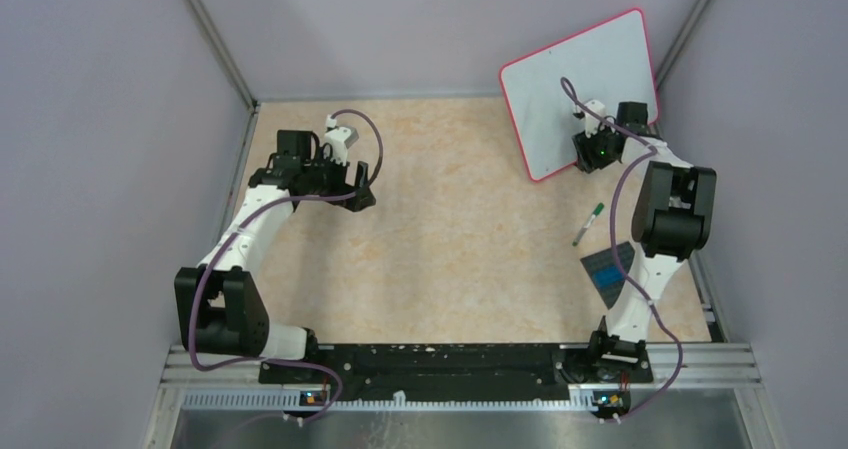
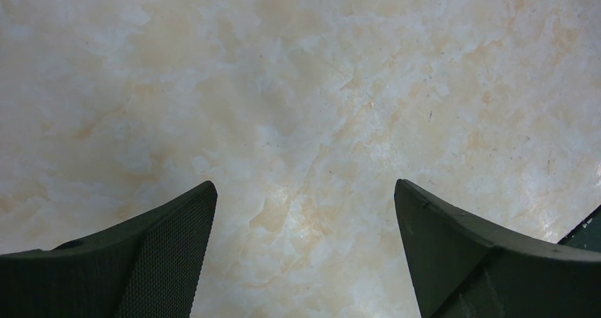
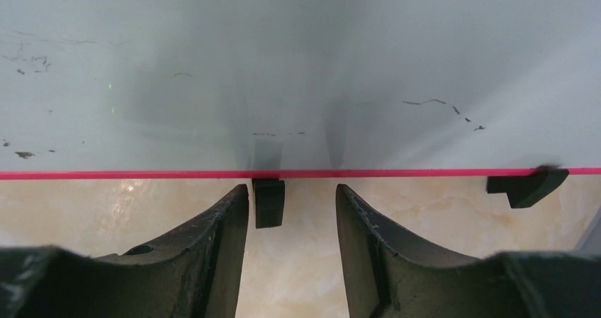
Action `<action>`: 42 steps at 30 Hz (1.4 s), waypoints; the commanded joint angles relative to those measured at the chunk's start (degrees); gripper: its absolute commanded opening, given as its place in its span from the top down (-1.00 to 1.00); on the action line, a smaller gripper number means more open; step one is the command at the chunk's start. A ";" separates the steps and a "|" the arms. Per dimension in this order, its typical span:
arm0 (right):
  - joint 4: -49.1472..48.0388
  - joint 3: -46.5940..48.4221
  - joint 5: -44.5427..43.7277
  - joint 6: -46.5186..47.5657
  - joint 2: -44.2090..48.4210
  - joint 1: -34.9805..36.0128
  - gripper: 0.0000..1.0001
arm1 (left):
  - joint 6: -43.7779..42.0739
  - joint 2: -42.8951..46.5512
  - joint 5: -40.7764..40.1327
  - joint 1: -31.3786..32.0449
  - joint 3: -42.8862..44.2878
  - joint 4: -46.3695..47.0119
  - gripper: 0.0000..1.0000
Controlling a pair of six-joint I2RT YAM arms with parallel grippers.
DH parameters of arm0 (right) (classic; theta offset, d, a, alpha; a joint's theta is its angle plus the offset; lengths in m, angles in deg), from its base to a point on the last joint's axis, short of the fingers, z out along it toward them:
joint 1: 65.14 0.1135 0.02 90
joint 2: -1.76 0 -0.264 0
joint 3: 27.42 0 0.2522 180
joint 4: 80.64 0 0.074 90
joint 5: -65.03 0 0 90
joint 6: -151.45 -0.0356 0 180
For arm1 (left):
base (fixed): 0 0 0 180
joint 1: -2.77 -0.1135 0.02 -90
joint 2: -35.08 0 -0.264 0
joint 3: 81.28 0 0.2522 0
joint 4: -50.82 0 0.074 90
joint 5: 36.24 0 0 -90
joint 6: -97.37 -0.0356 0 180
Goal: Write a sentence on the whiteboard
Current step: Move the whiteboard stand to the center of the board.
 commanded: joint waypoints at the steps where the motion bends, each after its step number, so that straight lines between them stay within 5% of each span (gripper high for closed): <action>1: -0.68 3.49 2.89 1.54 -1.26 -0.37 0.10 | -0.26 -0.04 0.29 0.10 0.63 1.47 -0.97; 14: 5.33 3.91 10.17 1.89 -1.05 -0.28 0.68 | 0.31 -0.01 -0.27 0.10 0.75 1.56 -0.98; 22: 3.39 -7.00 10.29 2.18 7.31 3.48 1.00 | 1.55 0.88 -1.42 0.02 0.35 2.04 -0.97; 35: 4.17 -21.62 9.77 -2.14 22.37 14.97 1.00 | 5.89 1.54 -0.11 -3.79 1.67 2.84 -0.97; 42: 5.15 -27.03 8.64 -4.71 28.99 22.67 1.00 | 10.00 2.38 0.87 -11.39 2.95 4.86 -0.98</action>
